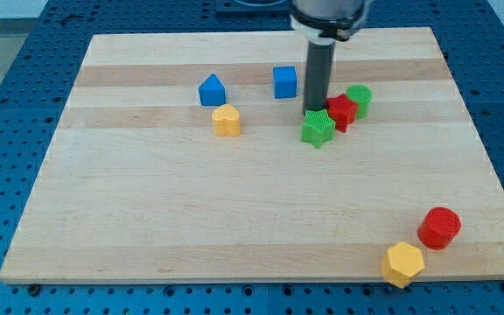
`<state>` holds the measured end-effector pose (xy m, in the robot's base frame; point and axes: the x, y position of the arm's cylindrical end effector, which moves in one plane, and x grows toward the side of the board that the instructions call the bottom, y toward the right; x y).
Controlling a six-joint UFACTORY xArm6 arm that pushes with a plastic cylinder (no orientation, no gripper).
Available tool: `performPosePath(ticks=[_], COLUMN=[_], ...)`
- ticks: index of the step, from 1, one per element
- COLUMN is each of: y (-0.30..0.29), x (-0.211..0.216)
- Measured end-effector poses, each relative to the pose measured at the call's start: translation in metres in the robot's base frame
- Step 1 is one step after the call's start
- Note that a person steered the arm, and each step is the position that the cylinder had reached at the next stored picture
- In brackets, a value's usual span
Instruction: Move the green star closer to yellow hexagon
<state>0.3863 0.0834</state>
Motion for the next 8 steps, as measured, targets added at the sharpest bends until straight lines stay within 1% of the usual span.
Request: performPosePath(ticks=[2, 3, 4, 6, 8], y=[0.039, 0.043, 0.043, 0.032, -0.015], x=[0.056, 0.088, 0.083, 0.048, 0.041])
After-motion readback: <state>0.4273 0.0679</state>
